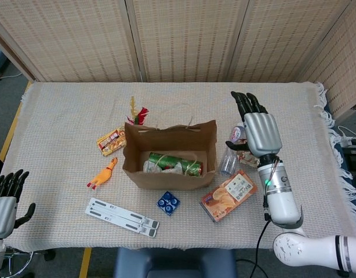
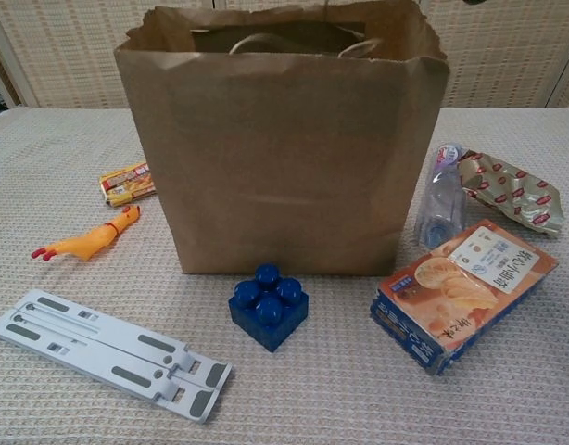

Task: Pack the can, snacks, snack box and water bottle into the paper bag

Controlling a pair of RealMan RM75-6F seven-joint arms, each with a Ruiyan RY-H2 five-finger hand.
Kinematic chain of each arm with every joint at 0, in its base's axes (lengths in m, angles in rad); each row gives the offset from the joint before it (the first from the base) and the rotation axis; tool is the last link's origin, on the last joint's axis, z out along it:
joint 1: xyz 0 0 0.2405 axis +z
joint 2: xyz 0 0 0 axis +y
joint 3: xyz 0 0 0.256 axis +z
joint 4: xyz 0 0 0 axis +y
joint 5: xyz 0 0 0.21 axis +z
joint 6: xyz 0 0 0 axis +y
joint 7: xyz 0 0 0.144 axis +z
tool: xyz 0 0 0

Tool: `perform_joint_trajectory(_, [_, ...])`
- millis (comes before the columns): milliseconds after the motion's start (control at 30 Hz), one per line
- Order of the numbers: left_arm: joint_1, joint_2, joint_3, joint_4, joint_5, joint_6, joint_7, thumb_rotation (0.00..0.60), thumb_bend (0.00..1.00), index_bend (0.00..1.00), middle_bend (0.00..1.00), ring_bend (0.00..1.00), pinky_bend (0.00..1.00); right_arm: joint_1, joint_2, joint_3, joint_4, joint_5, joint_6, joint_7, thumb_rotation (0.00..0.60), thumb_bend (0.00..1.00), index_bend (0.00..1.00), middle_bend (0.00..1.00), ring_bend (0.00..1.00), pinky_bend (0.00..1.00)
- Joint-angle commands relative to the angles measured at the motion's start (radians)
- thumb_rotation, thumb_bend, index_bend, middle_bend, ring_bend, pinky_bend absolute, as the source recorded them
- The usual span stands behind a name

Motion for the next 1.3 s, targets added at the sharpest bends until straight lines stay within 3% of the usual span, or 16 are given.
perform_joint_trajectory(33, [0.000, 0.002, 0.001, 0.003, 0.002, -0.001, -0.006, 0.600, 0.38, 0.03, 0.00, 0.00, 0.00, -0.005, 0.007, -0.016, -0.009, 0.005, 0.027, -0.028, 0.600, 0.01, 0.00, 0.06, 0.02, 0.21])
perform_joint_trajectory(300, [0.000, 0.003, 0.003, 0.001, 0.005, -0.001, -0.005, 0.600, 0.38, 0.03, 0.00, 0.00, 0.00, -0.102, 0.098, -0.156, 0.054, 0.068, -0.086, -0.015, 0.600, 0.01, 0.00, 0.06, 0.02, 0.21])
perform_joint_trajectory(533, [0.001, 0.001, 0.002, 0.002, 0.006, 0.002, -0.006, 0.600, 0.38, 0.03, 0.00, 0.00, 0.00, -0.119, -0.040, -0.249, 0.295, 0.106, -0.229, 0.034, 0.600, 0.01, 0.00, 0.06, 0.01, 0.20])
perform_joint_trajectory(800, [-0.001, 0.001, 0.000, 0.003, 0.004, -0.001, -0.012, 0.600, 0.38, 0.03, 0.00, 0.00, 0.00, -0.084, -0.231, -0.272, 0.539, 0.182, -0.318, 0.017, 0.600, 0.01, 0.00, 0.06, 0.01, 0.19])
perform_joint_trajectory(1133, [-0.003, 0.005, 0.001, 0.008, 0.006, -0.006, -0.031, 0.600, 0.38, 0.04, 0.00, 0.00, 0.00, -0.040, -0.389, -0.245, 0.766, 0.224, -0.348, -0.015, 0.600, 0.03, 0.00, 0.06, 0.03, 0.20])
perform_joint_trajectory(1200, [-0.003, 0.006, 0.002, 0.007, 0.006, -0.007, -0.033, 0.600, 0.38, 0.04, 0.00, 0.00, 0.00, -0.041, -0.417, -0.243, 0.800, 0.198, -0.320, -0.014, 0.600, 0.13, 0.08, 0.11, 0.11, 0.28])
perform_joint_trajectory(1300, [-0.003, 0.007, 0.003, 0.008, 0.009, -0.007, -0.038, 0.600, 0.38, 0.05, 0.00, 0.00, 0.00, -0.056, -0.450, -0.248, 0.836, 0.139, -0.274, 0.003, 0.600, 0.25, 0.39, 0.35, 0.38, 0.56])
